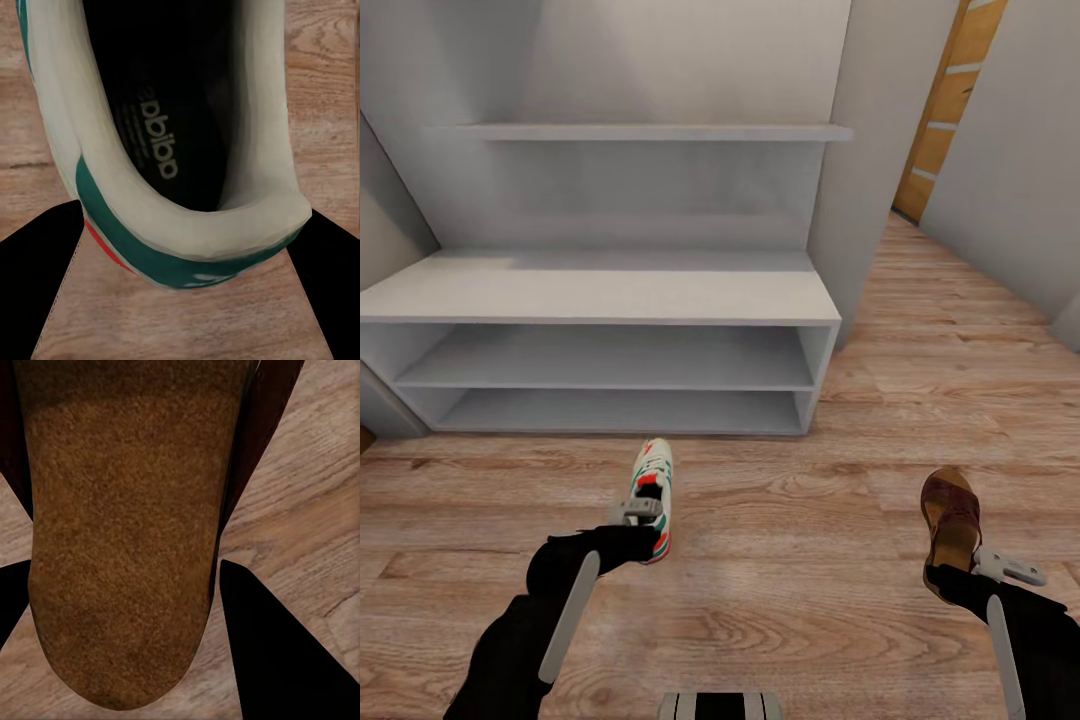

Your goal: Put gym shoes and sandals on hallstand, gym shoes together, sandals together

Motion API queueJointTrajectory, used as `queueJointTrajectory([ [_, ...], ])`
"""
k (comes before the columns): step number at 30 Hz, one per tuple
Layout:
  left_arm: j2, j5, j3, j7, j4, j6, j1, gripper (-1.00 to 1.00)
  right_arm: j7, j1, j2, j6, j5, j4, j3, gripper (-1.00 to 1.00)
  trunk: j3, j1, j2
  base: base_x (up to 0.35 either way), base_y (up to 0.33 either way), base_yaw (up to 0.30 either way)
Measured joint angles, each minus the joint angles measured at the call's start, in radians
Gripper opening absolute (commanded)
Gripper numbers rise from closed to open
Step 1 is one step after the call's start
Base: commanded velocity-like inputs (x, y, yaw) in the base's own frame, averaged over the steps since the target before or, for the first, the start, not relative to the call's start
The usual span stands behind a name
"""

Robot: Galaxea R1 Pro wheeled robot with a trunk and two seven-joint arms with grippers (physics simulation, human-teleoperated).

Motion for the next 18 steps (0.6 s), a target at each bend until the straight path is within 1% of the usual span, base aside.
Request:
queueJointTrajectory([
  [5, 0.0, 0.0, 0.002, 0.002, 0.035, 0.002, -0.068, -1.0, 0.002, 0.0, 0.0, 0.002, 0.0, 0.0, 0.0, -1.0, 0.0, 0.0, 0.0, 0.0, 0.0, 0.0],
  [7, 0.0, 0.0, 0.003, 0.003, 0.068, 0.002, -0.097, -1.0, 0.002, 0.0, 0.0, 0.003, 0.0, 0.0, 0.0, -1.0, 0.0, 0.0, 0.0, 0.0, 0.0, 0.0],
  [12, 0.0, -0.002, 0.004, 0.003, 0.226, 0.002, -0.198, -1.0, 0.003, 0.0, 0.0, 0.004, 0.0, 0.0, 0.0, -1.0, 0.0, 0.0, 0.0, 0.0, 0.0, 0.0],
  [16, 0.0, -0.004, 0.003, 0.002, 0.322, 0.0, -0.259, -1.0, 0.003, 0.0, -0.001, 0.005, 0.0, 0.001, 0.001, -1.0, 0.0, 0.0, 0.0, 0.0, 0.0, 0.0],
  [18, 0.0, -0.005, 0.003, 0.002, 0.366, 0.0, -0.292, -1.0, 0.003, 0.0, -0.002, 0.005, -0.002, 0.001, 0.01, -1.0, 0.0, 0.0, 0.0, 0.0, 0.0, 0.0],
])
